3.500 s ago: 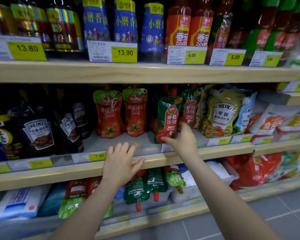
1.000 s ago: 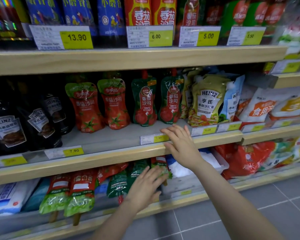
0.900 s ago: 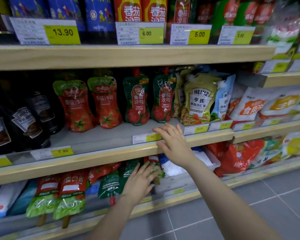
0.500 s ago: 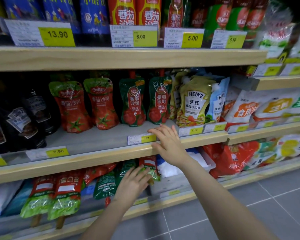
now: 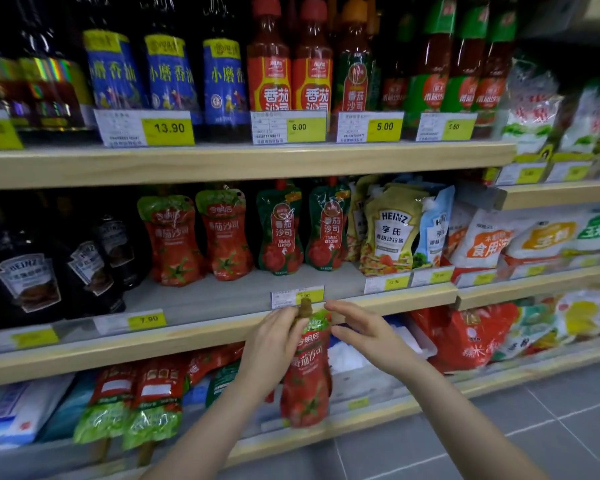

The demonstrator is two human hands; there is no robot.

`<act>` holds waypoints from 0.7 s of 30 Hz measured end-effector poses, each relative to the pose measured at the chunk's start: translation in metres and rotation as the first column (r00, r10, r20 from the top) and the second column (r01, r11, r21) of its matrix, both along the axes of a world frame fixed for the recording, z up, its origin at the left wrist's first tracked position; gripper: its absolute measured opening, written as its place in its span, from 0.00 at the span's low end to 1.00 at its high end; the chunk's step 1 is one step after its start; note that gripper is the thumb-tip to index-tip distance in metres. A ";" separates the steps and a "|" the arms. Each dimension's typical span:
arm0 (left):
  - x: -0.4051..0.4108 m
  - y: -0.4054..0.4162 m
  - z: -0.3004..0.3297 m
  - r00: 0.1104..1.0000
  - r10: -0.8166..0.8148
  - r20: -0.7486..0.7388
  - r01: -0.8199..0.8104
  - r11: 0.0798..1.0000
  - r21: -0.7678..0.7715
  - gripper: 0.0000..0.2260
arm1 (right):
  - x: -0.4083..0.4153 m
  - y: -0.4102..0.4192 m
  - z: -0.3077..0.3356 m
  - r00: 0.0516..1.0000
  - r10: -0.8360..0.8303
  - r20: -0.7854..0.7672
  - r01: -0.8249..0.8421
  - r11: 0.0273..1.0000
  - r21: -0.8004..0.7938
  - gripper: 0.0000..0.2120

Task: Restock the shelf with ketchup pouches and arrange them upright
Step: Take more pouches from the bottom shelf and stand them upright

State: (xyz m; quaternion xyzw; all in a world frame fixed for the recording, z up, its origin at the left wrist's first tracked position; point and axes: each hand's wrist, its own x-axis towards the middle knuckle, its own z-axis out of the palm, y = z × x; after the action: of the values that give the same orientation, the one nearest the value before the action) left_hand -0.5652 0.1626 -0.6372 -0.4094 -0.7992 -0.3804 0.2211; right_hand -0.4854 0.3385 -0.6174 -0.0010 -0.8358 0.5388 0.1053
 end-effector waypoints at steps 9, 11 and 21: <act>-0.003 -0.019 0.020 0.895 -0.127 0.428 -0.001 0.958 0.286 0.05 | -0.008 -0.043 -0.008 0.991 -0.104 0.088 0.130 0.918 -0.375 0.08; -0.008 -0.033 0.014 0.795 -0.209 0.570 0.006 0.942 0.337 0.16 | -0.015 -0.049 -0.003 0.989 -0.121 0.088 0.147 0.897 -0.416 0.10; -0.019 -0.071 -0.022 0.736 -0.095 0.670 0.134 0.991 -0.007 0.17 | -0.041 -0.089 0.023 0.989 -0.147 0.028 0.140 0.841 -0.522 0.02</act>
State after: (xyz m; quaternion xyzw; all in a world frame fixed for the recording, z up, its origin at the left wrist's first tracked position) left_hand -0.5838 0.0915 -0.6591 -0.3004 -0.8087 -0.4926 -0.1148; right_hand -0.5268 0.2498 -0.5940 -0.0884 -0.6549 0.7360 0.1467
